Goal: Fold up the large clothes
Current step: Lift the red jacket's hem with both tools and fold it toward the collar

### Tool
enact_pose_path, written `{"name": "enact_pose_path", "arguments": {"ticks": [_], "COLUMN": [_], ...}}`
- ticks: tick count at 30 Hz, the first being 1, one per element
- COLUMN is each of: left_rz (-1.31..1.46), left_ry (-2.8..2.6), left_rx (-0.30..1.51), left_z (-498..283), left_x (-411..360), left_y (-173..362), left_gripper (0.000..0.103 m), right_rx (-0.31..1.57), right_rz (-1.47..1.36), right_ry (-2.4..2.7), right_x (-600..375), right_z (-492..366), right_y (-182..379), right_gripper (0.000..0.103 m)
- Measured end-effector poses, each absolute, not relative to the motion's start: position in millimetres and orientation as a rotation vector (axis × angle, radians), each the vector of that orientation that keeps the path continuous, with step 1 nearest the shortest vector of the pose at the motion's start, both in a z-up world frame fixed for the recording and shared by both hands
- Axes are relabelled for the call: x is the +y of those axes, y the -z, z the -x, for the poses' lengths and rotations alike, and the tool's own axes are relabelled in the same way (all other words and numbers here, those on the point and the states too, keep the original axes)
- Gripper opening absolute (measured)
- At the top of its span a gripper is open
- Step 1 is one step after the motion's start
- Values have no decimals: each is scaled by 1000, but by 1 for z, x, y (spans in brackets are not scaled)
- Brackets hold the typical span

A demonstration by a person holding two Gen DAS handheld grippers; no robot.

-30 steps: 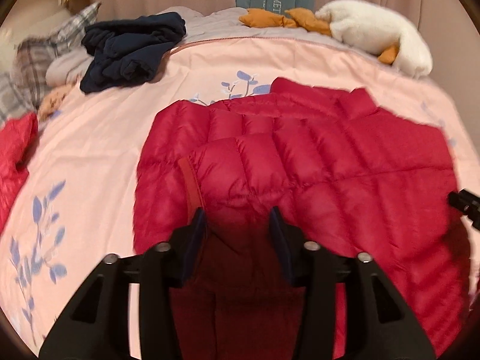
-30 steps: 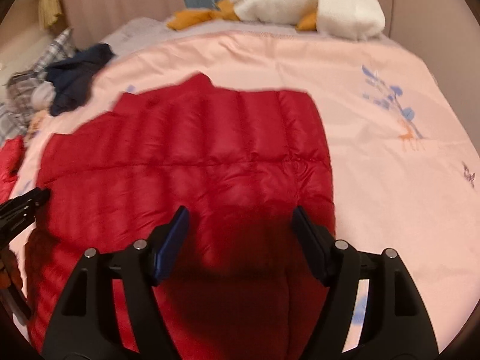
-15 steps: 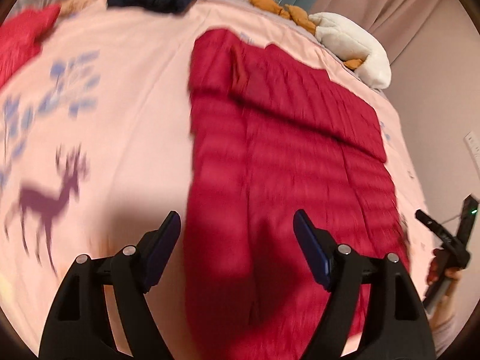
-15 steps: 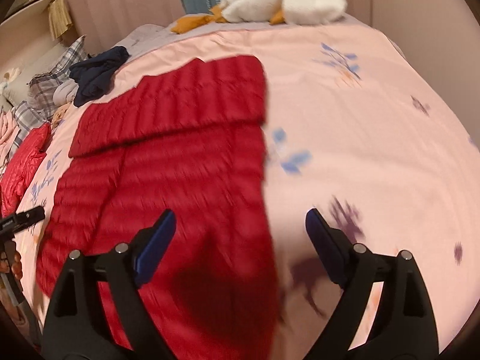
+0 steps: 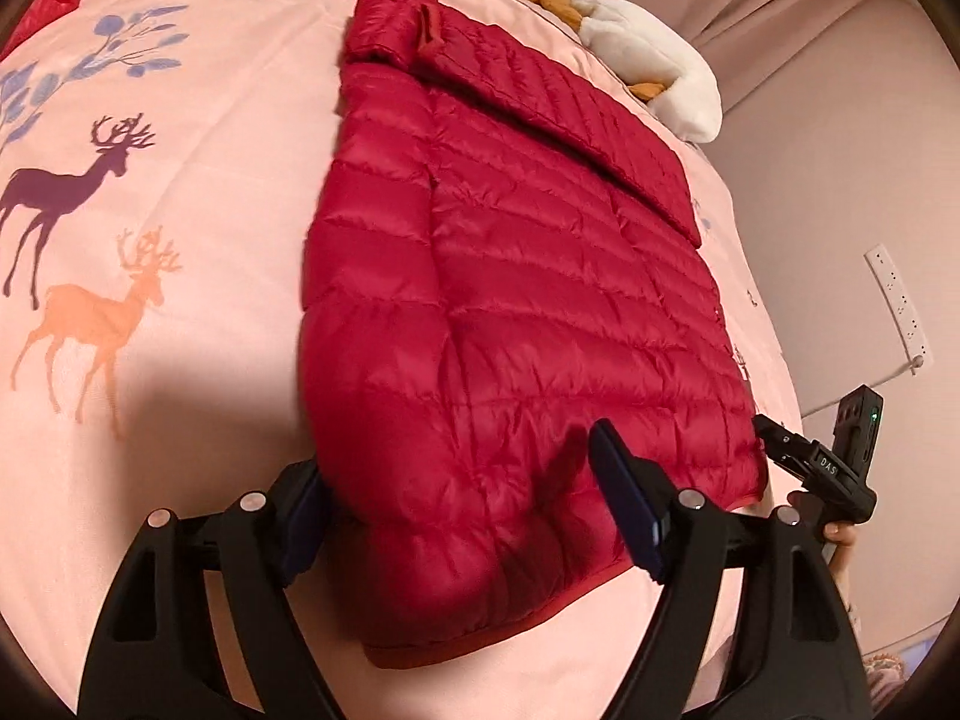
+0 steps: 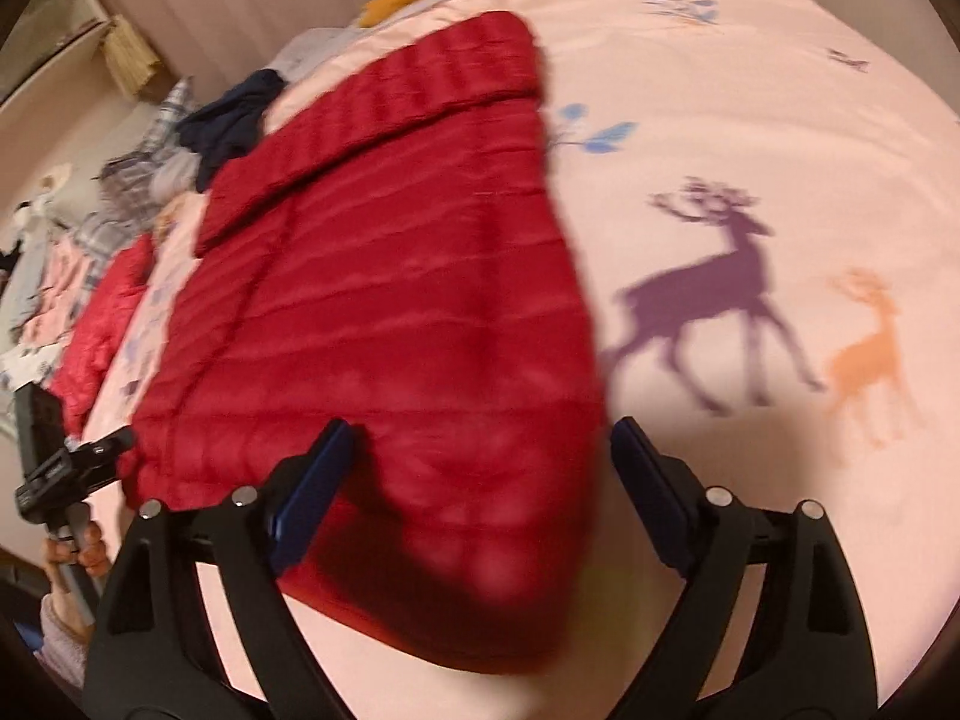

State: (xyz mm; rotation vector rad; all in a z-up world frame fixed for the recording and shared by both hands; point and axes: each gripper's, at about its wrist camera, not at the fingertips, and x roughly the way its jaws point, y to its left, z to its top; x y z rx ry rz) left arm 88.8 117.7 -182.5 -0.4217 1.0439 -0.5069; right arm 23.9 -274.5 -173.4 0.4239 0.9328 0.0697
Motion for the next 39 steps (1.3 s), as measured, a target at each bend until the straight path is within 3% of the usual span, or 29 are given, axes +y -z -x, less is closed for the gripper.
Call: {"name": "enact_pose_path", "arguments": {"ticks": [5,7,10,13,19,25,39], "left_rz": [457,456,449,442,401,317,207], "left_ry": [525,537,547,535,510,493,473], "left_rx": [1034,1033,1037,1033,987,916,857], "left_z": [-93,-94,-93,-92,-84,-68,-47], "left_x": [109,104,98,93,90,86,78], "left_y": [179,178,179,177,163,141,102], "left_gripper": [75,56,40,30,20,18,18], "right_rx": [923,921,919,904,854,805,775], "right_rz": [-440,-439,-432,-419,-404,-375,-385], "right_ry": [-79,-71,-63,-54,-49,-80,-163], "right_x": [-262,-261,-262,-263,-260,-252,-246], "right_z": [-35,-35,-35,-30,-22,-11,24], "right_y": [172,171,172,170,158,141,118], "right_gripper": [72,65,53,42,19,12,12]}}
